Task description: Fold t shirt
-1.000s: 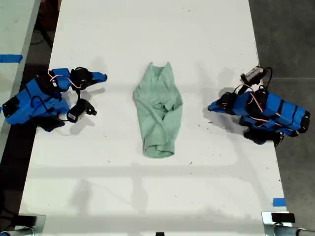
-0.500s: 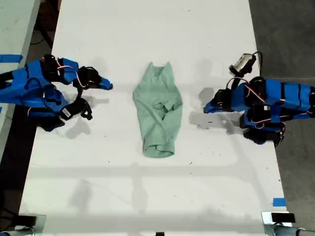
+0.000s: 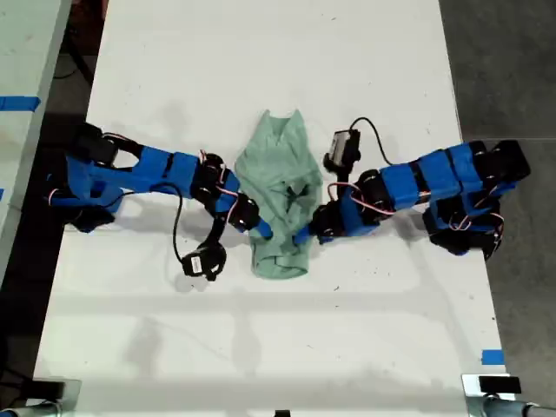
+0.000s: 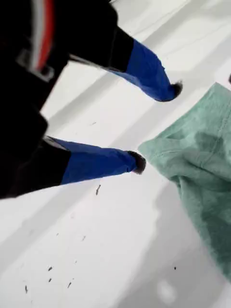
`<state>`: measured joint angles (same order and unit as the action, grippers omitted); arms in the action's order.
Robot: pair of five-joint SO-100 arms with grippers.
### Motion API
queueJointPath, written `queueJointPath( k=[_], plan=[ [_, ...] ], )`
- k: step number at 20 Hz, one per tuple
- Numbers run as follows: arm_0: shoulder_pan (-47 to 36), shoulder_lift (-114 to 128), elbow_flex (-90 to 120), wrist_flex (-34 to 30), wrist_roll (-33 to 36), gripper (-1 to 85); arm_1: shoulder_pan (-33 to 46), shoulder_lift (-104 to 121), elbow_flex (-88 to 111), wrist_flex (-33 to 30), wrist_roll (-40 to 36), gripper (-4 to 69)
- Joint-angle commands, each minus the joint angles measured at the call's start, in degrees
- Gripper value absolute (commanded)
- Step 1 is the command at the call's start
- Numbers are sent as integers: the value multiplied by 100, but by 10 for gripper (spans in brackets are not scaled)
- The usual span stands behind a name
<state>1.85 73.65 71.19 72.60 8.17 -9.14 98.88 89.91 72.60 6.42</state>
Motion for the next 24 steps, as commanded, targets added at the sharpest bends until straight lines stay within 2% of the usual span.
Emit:
queueJointPath(
  k=[1,4,5,6,10,17,18,19,22,24],
  plan=[
    [369,-721,-888,-352,-53,231,-202,-26,176,-606,105,267],
    [439,-1415,-1151,-606,-281,214,-352,-18,457,-1037,149,262],
    [448,-1608,-1169,-773,-281,152,-387,-18,519,-1143,158,258],
    [457,-1749,-1187,-817,-466,-2,-404,-26,571,-1195,202,255],
    [527,-1723,-1222,-826,-615,-3,-475,-272,606,-1582,211,240],
    [642,-1573,-1230,-853,-545,-3,-220,-1688,316,-1828,-141,238],
    [668,-1564,-1230,-853,-545,-3,-167,-1898,325,-1960,-185,79],
    [694,-1538,-1239,-853,-545,-3,-158,-2065,255,-2048,-246,8],
    [773,-1336,-1239,-738,-527,-3,-475,-2347,-1151,-1011,-290,9],
    [896,-923,-1239,-589,-448,-3,-809,-2470,-2742,-53,-387,9]
  ],
)
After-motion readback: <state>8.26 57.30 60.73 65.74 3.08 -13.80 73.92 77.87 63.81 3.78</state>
